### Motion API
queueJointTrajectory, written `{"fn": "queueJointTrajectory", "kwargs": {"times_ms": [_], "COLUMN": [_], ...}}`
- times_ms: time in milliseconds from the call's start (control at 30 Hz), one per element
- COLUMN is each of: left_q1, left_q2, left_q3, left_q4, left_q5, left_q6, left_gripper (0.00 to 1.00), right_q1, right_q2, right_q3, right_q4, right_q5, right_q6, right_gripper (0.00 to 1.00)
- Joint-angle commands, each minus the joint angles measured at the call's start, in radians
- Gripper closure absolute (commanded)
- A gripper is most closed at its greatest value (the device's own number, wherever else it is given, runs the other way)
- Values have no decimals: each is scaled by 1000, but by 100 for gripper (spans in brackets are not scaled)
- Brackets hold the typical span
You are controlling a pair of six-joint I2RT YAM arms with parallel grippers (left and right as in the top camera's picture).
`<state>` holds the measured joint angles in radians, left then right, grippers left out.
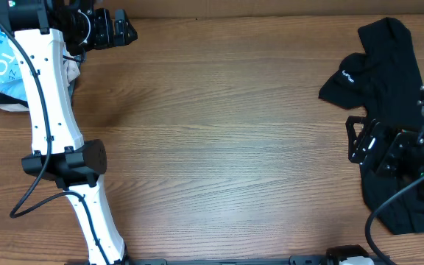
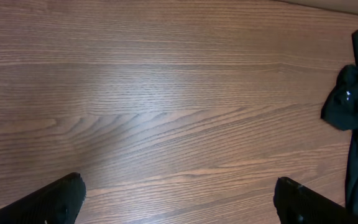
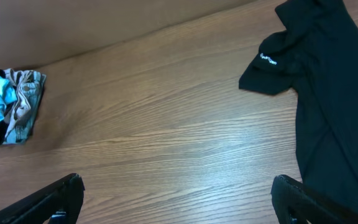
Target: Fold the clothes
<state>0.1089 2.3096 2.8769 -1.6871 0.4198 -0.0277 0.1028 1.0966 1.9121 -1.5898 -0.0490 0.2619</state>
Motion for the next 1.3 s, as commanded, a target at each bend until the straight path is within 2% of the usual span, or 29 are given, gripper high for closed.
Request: {"fn": "queueJointTrajectory", "kwargs": {"times_ms": [0, 167, 300, 433, 567, 700, 967, 1133, 1267], "left_q1": [1, 1, 1, 1, 1, 1, 1, 1, 1], "left_q2": [2, 2, 2, 2, 2, 2, 2, 2, 2], "left_q3": [5, 5, 5, 5, 5, 5, 5, 5, 5], "left_q4": [-2, -2, -2, -2, -2, -2, -2, -2, -2], "left_q5": [14, 14, 14, 14, 14, 14, 14, 14, 14], "left_q6": [-13, -13, -13, -13, -13, -13, -13, -13, -13], "left_gripper": [0, 0, 0, 0, 0, 0, 0, 0, 0], "right_q1": [0, -18, -36, -63, -106, -135, -149, -149, -149], "right_q2": [-3, -27, -99, -242, -457, -644, -901, -997, -1063], "right_q3": [13, -5, -139, -411, -799, -1138, -1628, -1792, -1865], "right_q4": [5, 36, 183, 456, 859, 1154, 1482, 1611, 1642], "right_q5": [-8, 40, 40, 40, 6, -31, -49, -18, 39], "right_q6": [0, -11, -11, -11, -11, -11, -11, -11, -11], "right_gripper": [0, 0, 0, 0, 0, 0, 0, 0, 0]}}
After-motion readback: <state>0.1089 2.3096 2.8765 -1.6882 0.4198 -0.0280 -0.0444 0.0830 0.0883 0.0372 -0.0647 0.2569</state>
